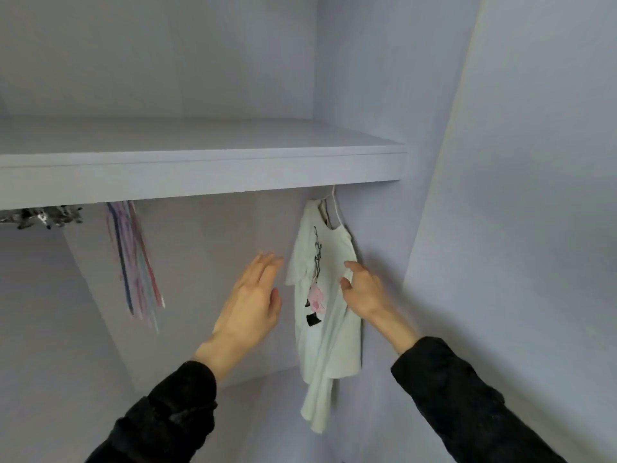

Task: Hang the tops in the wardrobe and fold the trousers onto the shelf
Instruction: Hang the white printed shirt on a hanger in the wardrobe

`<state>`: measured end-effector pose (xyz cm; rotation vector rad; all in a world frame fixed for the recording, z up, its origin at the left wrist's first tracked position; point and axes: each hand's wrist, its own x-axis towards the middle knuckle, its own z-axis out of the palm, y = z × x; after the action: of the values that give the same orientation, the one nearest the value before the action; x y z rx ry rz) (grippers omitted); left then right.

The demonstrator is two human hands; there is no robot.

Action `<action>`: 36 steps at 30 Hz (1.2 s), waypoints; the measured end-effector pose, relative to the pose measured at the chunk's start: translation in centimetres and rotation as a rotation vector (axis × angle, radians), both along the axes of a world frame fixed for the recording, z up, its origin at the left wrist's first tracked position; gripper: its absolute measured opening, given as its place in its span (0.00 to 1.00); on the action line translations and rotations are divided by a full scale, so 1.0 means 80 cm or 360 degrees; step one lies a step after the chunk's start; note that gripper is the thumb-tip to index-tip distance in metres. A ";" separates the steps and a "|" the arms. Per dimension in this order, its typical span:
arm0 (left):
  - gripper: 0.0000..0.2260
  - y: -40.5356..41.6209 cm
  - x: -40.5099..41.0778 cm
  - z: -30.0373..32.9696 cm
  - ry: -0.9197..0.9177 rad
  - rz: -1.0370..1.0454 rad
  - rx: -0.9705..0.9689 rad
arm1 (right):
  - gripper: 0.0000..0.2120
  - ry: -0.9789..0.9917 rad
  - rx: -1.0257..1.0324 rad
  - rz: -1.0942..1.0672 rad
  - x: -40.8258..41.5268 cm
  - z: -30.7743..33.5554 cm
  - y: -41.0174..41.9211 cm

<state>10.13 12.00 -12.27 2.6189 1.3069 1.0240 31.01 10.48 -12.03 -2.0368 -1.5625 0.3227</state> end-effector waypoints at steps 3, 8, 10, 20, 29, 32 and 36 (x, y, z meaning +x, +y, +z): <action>0.21 -0.040 -0.002 -0.019 -0.0121 -0.0229 -0.0260 | 0.20 0.0048 -0.0022 -0.0081 -0.015 -0.026 -0.088; 0.20 -0.127 0.013 -0.068 -0.0083 -0.0624 -0.0532 | 0.20 0.0191 -0.0165 -0.0304 -0.040 -0.062 -0.240; 0.20 -0.173 0.021 -0.086 -0.0047 -0.0775 -0.0629 | 0.19 0.0244 -0.0195 -0.0431 -0.048 -0.078 -0.302; 0.18 -0.399 0.094 -0.152 0.0323 -0.1627 -0.0824 | 0.17 0.0542 -0.0256 -0.1215 -0.060 -0.129 -0.594; 0.26 -0.634 0.207 -0.160 0.0664 -0.2216 -0.0898 | 0.14 0.0704 -0.0248 -0.1954 -0.050 -0.149 -0.864; 0.19 -0.725 0.249 -0.172 0.0725 -0.2344 -0.0841 | 0.16 0.0733 -0.0203 -0.2138 -0.041 -0.159 -0.957; 0.19 -0.835 0.296 -0.191 0.0846 -0.2420 -0.0839 | 0.17 0.0796 -0.0222 -0.2247 -0.011 -0.174 -1.072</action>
<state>33.84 -54.79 -27.54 2.3897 -0.5409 -0.2401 30.17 -75.30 -25.97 -2.3595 0.3378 0.3117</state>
